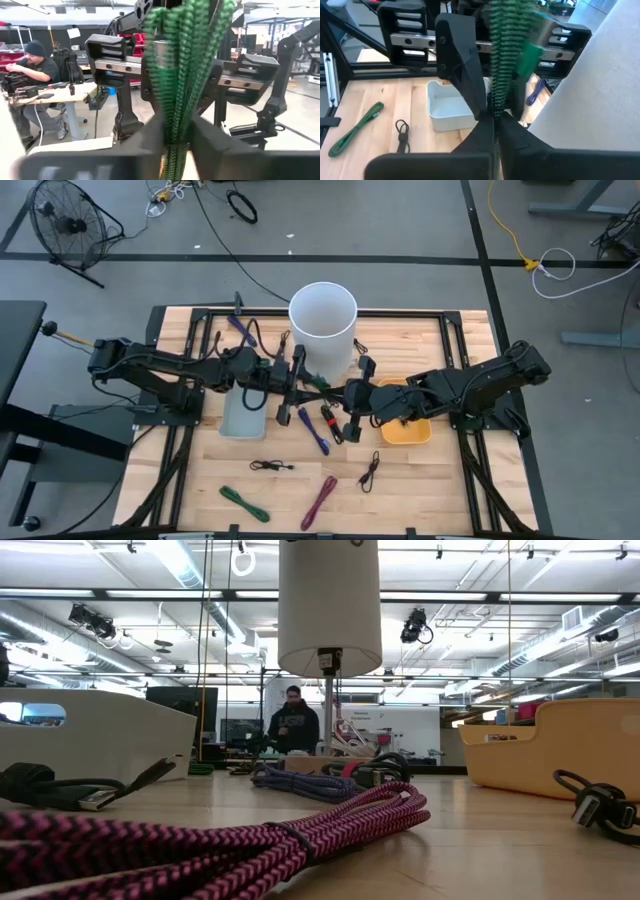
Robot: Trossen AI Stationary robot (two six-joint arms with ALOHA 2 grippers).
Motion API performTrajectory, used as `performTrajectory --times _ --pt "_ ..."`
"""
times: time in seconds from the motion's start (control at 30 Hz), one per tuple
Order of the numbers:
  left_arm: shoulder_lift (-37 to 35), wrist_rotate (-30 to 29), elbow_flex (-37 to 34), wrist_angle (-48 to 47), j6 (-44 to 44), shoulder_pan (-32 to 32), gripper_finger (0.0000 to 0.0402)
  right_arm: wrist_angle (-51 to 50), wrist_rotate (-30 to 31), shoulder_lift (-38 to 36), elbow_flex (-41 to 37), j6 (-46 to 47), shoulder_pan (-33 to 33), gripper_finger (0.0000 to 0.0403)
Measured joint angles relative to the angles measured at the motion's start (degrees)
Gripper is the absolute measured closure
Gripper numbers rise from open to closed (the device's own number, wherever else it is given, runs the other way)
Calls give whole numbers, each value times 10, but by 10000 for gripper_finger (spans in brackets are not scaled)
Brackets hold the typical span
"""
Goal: Pick & Place USB Port
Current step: Put the right green patterned USB charger into the gray bin
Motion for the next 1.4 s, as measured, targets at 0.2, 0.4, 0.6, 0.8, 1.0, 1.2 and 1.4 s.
performTrajectory --times 0.2,0.4,0.6,0.8,1.0,1.2,1.4 --pt "2 -2 0 -2 7 0 379 -22 0 0 0 5 0 347" --pt "0 -20 0 -13 7 0 379 -32 -9 0 0 6 -1 300" --pt "-40 -62 0 -117 -7 1 379 -78 -21 -2 0 30 1 265" --pt "-104 -174 0 -321 -34 -30 379 -131 -21 -2 0 68 0 257" --pt "-164 -242 1 -516 -103 -83 379 -146 -25 -2 0 88 1 257" --pt "-194 -324 1 -732 -255 -114 379 -148 -23 -2 0 96 0 257" --pt "-184 -321 -17 -858 -423 -129 379 -150 -22 -2 0 96 1 256"
